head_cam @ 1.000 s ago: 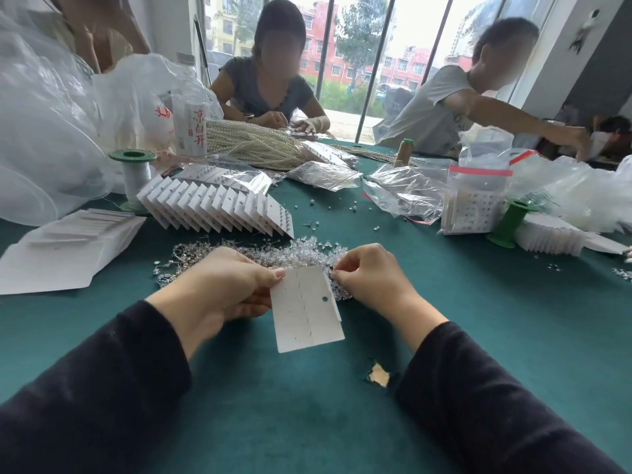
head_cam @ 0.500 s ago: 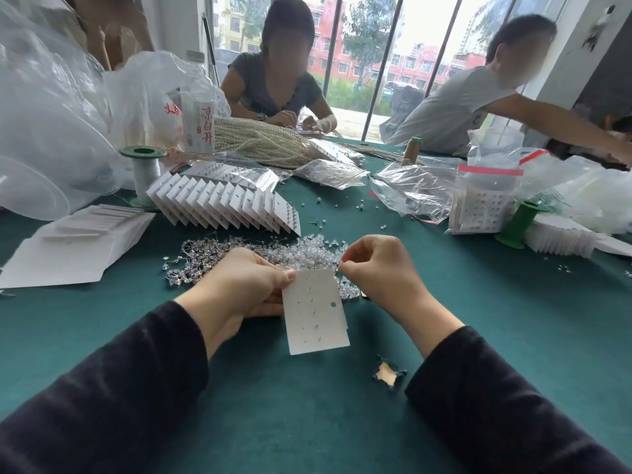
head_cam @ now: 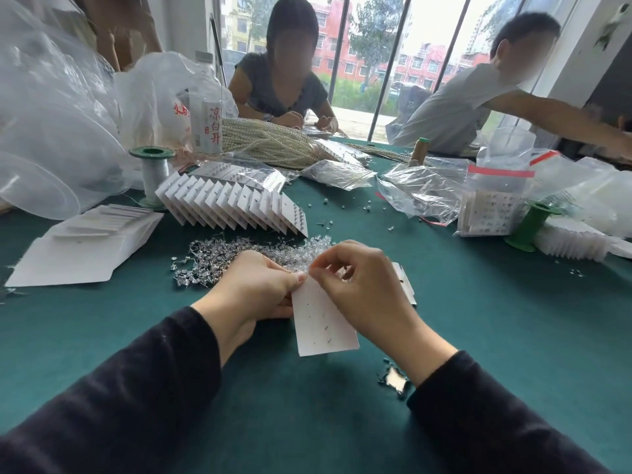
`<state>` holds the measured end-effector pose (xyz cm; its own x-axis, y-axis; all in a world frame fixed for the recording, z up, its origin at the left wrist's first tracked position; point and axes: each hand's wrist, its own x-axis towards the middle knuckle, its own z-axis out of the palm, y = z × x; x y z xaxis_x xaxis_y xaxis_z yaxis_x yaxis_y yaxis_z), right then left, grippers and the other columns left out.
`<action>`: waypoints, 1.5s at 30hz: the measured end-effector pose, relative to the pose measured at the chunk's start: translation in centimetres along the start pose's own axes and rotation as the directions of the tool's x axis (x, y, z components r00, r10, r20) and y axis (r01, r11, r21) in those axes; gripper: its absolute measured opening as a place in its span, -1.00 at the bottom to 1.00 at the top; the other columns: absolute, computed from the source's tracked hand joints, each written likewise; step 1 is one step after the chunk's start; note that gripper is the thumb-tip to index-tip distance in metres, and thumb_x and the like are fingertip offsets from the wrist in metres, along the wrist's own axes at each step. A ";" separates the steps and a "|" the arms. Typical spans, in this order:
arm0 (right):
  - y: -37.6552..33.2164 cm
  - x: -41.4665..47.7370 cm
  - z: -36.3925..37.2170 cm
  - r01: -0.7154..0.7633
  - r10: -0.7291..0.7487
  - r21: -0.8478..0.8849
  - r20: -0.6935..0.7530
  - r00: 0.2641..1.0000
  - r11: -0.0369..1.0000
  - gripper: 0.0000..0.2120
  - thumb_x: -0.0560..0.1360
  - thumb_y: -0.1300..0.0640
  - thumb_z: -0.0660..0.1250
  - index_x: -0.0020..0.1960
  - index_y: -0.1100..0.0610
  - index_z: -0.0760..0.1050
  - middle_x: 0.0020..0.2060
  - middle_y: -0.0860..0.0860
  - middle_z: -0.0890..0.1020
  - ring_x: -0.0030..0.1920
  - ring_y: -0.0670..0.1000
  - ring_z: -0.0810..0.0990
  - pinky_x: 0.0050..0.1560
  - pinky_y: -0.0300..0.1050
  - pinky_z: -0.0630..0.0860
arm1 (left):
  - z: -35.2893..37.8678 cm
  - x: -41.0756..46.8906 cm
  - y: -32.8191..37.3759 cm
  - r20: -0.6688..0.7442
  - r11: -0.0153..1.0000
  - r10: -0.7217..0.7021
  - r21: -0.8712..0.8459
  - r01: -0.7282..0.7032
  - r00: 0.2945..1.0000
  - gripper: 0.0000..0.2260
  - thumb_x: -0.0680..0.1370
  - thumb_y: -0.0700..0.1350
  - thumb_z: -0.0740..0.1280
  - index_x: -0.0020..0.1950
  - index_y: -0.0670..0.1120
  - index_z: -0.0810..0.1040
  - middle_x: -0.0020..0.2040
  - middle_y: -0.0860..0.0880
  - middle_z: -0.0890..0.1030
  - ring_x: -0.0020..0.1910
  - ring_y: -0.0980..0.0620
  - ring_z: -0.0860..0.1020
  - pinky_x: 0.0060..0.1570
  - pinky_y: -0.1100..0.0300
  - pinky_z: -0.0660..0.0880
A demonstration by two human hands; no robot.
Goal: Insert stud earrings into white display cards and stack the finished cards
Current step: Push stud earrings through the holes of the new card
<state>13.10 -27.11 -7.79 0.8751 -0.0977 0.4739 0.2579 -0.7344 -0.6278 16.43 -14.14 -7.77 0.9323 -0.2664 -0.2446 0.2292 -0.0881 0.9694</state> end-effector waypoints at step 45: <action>-0.3 -1.2 2.1 0.020 -0.008 -0.099 0.119 0.993 0.995 -0.86 0.42 0.28 0.27 -0.28 0.13 0.36 -0.26 0.00 0.43 -0.26 -0.01 0.39 -0.32 -0.40 0.26 | 0.2 0.9 -1.1 -0.071 0.986 0.083 0.151 -0.072 0.994 -0.80 0.49 -0.26 0.32 -0.10 -0.43 0.57 -0.21 -0.33 0.58 -0.32 -0.12 0.59 -0.17 -0.08 0.62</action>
<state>12.78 -25.33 -9.46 0.9156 -0.0111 0.4020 0.2335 -0.7992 -0.5538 16.98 -14.48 -9.04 0.9657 -0.2038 -0.1611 0.1169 -0.2128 0.9701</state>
